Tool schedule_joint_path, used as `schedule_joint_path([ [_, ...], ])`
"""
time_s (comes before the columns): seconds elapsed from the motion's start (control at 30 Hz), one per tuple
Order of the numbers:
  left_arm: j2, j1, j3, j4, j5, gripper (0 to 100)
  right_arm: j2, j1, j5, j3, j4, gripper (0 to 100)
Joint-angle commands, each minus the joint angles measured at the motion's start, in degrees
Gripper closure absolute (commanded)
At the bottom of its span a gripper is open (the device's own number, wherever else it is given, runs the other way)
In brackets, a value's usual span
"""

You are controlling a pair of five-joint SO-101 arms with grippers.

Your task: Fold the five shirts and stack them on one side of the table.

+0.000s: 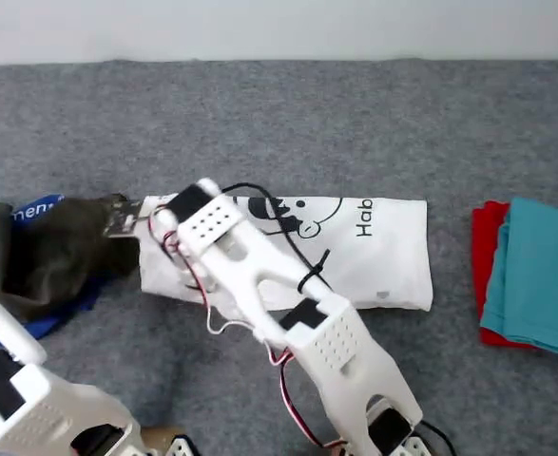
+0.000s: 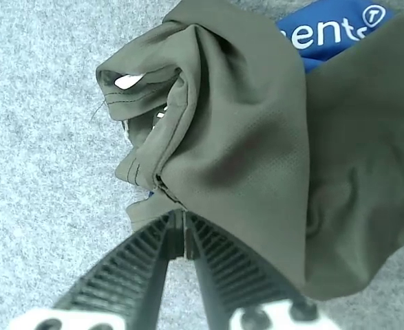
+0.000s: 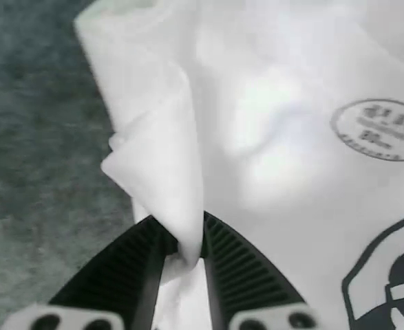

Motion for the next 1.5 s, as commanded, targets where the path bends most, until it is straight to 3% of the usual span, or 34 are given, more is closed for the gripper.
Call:
schedule_joint_path([
  [0.0,-1.14,0.26,-0.48,-0.97,-0.53,98,-0.40,2.59,0.62,-3.08,-3.03,98.8],
  [0.13,-1.05,0.26,-0.48,-0.97,-0.53,98,-0.48,2.68,0.53,-3.08,-5.49,97.7],
  [0.37,-1.14,0.26,-0.48,-0.97,-0.53,98,-0.31,3.82,0.18,-5.98,-5.76,82.1],
  [0.63,-1.14,0.26,-0.48,-0.97,-0.53,98,-1.19,7.34,0.18,-6.24,-6.90,82.9],
  [0.8,-1.23,0.26,-0.48,-0.97,-0.53,98,-3.65,4.70,0.18,-8.62,1.89,99.7],
  [1.0,-1.23,0.26,-0.48,-0.97,-0.53,98,-4.26,0.04,0.00,-9.93,12.97,98.8],
  [1.47,-1.32,1.14,-0.40,-0.53,-0.35,98,3.56,11.03,0.44,-10.20,-1.89,98.8],
])
